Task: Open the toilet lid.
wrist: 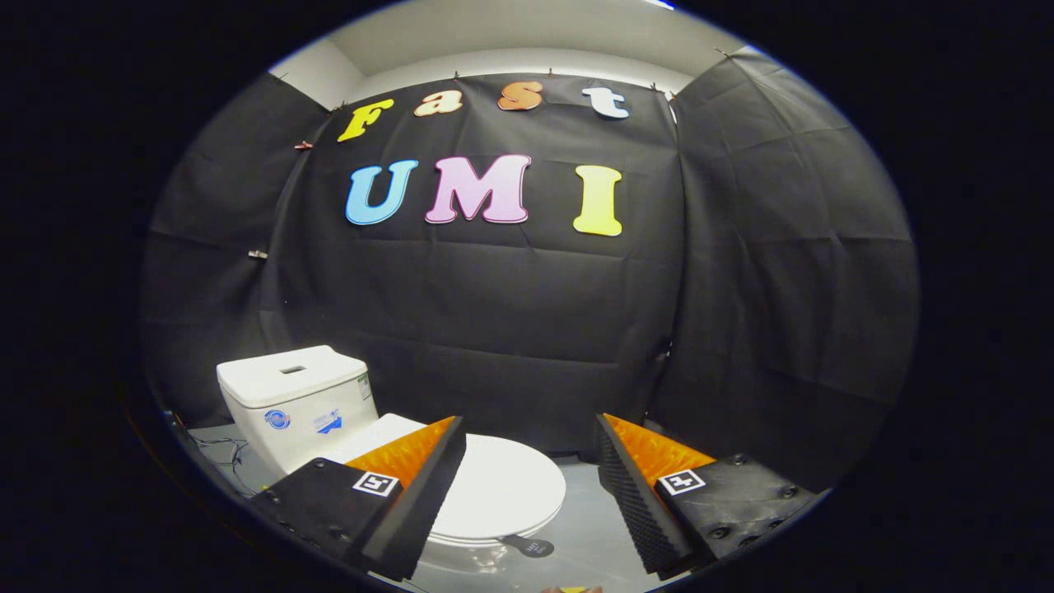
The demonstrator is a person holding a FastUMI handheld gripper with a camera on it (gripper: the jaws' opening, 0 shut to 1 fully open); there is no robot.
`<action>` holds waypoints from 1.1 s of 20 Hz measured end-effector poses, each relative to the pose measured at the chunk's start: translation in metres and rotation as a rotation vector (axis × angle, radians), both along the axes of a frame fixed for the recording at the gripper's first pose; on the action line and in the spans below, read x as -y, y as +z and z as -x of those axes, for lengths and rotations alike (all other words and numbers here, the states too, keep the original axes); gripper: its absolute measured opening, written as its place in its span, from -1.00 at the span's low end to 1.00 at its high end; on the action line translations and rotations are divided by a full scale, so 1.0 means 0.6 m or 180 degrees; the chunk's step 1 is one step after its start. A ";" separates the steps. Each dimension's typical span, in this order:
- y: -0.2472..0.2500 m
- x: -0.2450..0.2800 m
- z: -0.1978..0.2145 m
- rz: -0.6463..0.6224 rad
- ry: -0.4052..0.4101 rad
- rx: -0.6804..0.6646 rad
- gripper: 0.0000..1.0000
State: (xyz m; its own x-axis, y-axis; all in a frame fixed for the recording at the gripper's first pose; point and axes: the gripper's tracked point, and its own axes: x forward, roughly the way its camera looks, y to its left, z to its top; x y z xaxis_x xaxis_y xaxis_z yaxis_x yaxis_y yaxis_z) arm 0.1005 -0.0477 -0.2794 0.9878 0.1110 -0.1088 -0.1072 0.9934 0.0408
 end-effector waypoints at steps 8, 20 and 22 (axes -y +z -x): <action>-0.114 -0.001 -0.051 -0.1005 0.0227 -0.0573 0.97; -0.301 0.089 -0.061 -0.2378 -0.0211 -0.1314 0.97; -0.327 0.093 -0.058 -0.2541 -0.0257 -0.1413 0.96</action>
State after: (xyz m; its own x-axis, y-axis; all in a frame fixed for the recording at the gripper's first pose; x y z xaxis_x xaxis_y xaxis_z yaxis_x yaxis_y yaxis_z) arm 0.1351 -0.1032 -0.4753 0.8817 0.2488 -0.4008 0.1508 0.6565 0.7391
